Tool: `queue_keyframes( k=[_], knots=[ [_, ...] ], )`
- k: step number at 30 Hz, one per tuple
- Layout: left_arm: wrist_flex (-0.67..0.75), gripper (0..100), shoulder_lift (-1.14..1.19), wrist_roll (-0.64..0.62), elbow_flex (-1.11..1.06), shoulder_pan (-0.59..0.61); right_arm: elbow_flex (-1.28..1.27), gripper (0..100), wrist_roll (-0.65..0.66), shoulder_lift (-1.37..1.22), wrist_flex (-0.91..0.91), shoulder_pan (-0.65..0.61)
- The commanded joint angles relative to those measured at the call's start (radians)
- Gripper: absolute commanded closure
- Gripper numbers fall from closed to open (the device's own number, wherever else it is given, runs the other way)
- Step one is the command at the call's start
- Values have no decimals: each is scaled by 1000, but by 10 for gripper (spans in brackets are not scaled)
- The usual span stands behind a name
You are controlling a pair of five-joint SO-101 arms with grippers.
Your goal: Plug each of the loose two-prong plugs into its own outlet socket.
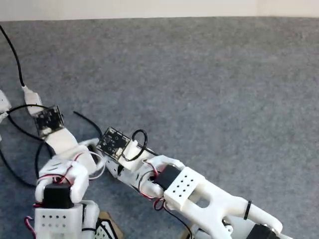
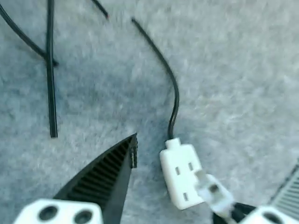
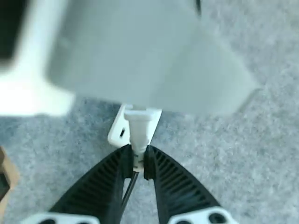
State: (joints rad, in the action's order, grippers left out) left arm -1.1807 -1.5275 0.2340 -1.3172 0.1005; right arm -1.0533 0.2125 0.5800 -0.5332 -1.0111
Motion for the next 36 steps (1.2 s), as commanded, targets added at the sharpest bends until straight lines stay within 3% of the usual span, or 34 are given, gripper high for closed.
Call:
queue_keyframes(
  k=[1,12,24,29,36],
  knots=[
    [18,524,-30,-8,-70,-18,65,994,-8,19,-61,8],
    [83,525,-44,26,-183,-82,271,994,-2,325,-371,79],
    [81,525,-44,28,-179,-87,249,994,2,291,-377,88],
    [89,525,-51,28,-176,-24,77,994,106,263,-401,177],
    [91,525,-51,28,-182,-22,-82,992,149,226,-390,91]
  ],
)
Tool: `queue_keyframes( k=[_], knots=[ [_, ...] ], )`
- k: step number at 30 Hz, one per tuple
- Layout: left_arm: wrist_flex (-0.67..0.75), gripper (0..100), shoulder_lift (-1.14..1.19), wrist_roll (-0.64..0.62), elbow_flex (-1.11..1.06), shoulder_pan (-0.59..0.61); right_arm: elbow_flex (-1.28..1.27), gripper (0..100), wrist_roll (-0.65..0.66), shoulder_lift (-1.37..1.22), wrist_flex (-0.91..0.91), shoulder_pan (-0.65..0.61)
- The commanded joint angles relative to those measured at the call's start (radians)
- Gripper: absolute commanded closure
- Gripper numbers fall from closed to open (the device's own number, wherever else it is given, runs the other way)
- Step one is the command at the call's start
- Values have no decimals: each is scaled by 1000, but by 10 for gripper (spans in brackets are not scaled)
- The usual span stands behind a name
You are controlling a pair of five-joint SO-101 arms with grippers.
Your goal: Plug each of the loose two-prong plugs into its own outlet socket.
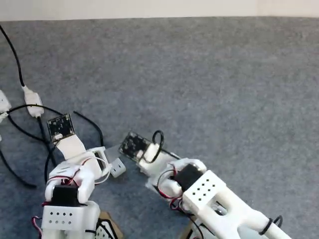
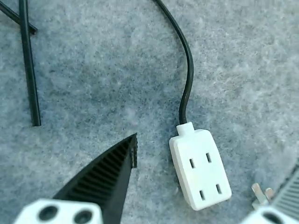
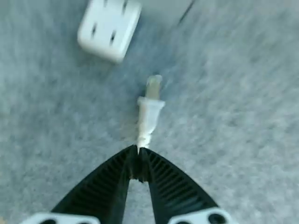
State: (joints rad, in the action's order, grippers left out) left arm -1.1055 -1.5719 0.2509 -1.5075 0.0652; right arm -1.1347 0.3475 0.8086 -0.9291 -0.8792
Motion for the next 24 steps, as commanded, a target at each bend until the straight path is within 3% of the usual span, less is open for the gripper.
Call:
queue_keyframes(
  k=[1,9,16,24],
  knots=[
    [15,525,-7,11,8,13,1,992,14,-5,-8,-54],
    [15,525,-7,11,8,13,21,989,20,-102,7,-61],
    [12,525,-7,11,8,13,56,833,81,-216,67,-51],
    [14,525,-7,11,8,13,151,833,104,-366,70,-48]
  ],
)
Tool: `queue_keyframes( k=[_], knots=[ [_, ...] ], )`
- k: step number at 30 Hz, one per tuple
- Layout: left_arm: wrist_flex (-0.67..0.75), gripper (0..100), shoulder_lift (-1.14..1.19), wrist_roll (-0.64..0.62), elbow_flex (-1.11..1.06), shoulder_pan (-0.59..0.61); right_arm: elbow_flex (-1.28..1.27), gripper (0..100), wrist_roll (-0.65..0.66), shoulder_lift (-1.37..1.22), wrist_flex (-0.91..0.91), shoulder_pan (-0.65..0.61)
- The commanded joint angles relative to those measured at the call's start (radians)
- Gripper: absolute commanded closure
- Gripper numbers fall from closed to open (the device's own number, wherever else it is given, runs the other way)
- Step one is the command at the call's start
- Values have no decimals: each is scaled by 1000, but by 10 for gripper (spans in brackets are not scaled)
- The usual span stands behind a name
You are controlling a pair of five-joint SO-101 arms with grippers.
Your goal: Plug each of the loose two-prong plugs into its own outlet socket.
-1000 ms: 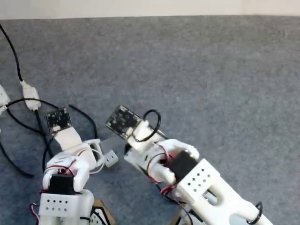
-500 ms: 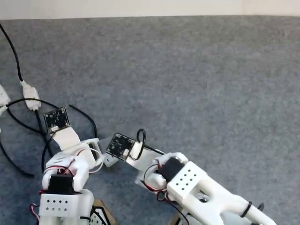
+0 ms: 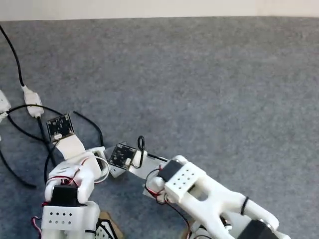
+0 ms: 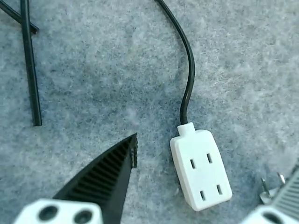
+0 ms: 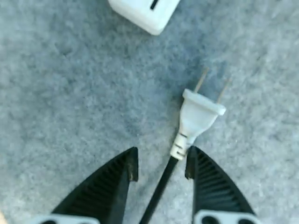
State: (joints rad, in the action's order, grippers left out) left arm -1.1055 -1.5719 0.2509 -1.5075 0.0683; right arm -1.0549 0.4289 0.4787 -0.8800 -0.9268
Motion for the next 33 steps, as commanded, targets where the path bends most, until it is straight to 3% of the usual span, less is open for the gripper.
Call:
queue_keyframes(
  k=[1,7,16,18,21,33],
  knots=[
    [12,525,-7,11,8,10,87,833,25,-54,21,10],
    [12,525,-7,11,8,10,170,833,28,-176,50,119],
    [12,525,-7,11,8,10,182,833,26,-278,82,124],
    [12,525,-7,11,8,10,182,861,28,-289,82,124],
    [12,525,-7,11,8,10,182,998,23,-298,82,124],
    [12,525,-7,6,15,10,182,992,20,-292,44,128]
  ],
)
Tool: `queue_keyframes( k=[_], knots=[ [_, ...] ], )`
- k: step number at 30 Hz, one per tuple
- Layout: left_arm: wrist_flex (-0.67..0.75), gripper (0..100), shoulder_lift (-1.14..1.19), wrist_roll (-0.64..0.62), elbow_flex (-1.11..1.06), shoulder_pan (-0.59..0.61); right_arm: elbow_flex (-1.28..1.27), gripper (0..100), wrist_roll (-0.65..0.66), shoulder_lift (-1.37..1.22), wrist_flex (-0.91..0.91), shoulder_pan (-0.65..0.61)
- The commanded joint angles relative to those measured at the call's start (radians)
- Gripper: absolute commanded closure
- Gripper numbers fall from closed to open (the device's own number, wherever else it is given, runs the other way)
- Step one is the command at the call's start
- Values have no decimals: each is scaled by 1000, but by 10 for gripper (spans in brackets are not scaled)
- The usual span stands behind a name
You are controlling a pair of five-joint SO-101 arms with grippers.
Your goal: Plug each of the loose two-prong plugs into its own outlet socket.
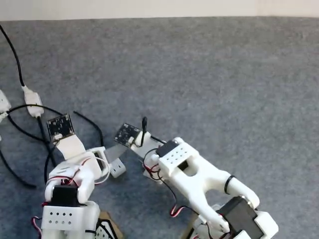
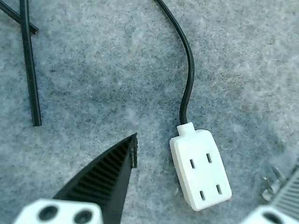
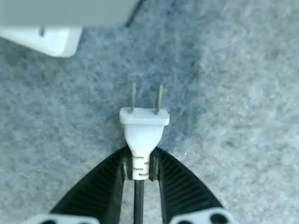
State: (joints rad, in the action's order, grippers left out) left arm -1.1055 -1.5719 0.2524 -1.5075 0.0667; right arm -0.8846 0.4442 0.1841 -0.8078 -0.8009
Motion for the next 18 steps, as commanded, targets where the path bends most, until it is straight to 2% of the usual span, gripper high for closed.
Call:
queue_keyframes(
  k=[1,4,6,9,13,18],
  knots=[
    [12,525,-7,5,16,12,15,992,5,4,-51,-2],
    [11,525,1,5,41,22,88,992,-12,4,-159,-4],
    [8,525,1,3,84,35,140,992,-60,8,-166,-2],
    [-23,523,2,3,133,38,171,992,-78,73,-27,-5],
    [-37,521,2,2,174,64,27,992,-84,225,202,-51],
    [-35,521,2,2,185,62,-151,992,-126,410,272,-150]
  ],
)
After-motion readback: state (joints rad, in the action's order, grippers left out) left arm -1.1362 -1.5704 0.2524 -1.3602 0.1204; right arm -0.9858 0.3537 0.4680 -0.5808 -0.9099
